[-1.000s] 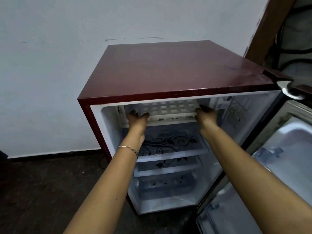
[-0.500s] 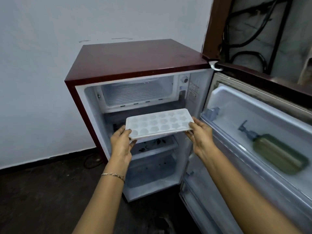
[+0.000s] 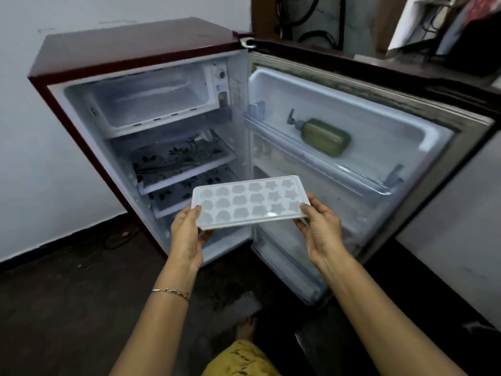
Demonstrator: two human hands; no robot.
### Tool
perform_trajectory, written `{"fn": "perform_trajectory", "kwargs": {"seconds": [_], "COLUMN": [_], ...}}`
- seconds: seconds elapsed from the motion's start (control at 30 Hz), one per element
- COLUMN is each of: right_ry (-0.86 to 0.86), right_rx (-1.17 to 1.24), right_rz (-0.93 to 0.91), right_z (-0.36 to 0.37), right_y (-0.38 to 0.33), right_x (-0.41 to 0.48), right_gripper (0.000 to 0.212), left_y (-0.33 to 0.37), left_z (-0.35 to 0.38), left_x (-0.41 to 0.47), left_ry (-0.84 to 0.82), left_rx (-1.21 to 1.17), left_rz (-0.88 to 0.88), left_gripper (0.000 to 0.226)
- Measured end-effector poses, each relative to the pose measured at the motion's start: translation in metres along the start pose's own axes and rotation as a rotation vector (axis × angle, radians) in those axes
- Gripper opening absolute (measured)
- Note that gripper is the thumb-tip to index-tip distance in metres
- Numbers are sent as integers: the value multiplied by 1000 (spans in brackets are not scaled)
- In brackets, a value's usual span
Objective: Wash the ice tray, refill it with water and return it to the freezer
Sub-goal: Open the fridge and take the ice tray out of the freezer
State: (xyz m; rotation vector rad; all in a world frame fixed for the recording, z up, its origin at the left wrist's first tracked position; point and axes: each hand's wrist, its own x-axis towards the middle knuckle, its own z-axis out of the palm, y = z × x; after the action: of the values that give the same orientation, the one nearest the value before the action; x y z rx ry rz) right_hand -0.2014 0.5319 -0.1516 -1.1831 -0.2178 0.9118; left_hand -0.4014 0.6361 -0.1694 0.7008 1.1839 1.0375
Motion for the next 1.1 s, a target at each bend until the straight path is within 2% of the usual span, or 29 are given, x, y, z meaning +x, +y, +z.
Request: {"fn": "perform_trajectory", "kwargs": {"seconds": [0.23, 0.47, 0.77, 0.97, 1.1], "right_ry": [199, 431, 803, 1026, 1191], "right_rx": [67, 98, 222, 348, 405], "right_rz": [-18, -84, -187, -281, -354], "right_z": [-82, -152, -220, -234, -243], "right_y": [0, -6, -16, -13, -11], "right_x": [-43, -79, -131, -183, -224], "right_gripper": [32, 37, 38, 32, 31], "left_y": [-42, -84, -129, -161, -178], "left_z": [30, 93, 177, 214, 234], "left_x": [-44, -63, -95, -128, -166], "left_ry": [-171, -392, -773, -1012, -1227], "left_rx": [107, 223, 428, 538, 608], "left_rz": [-68, -135, -257, -311, -353], "left_gripper": [26, 21, 21, 15, 20]}}
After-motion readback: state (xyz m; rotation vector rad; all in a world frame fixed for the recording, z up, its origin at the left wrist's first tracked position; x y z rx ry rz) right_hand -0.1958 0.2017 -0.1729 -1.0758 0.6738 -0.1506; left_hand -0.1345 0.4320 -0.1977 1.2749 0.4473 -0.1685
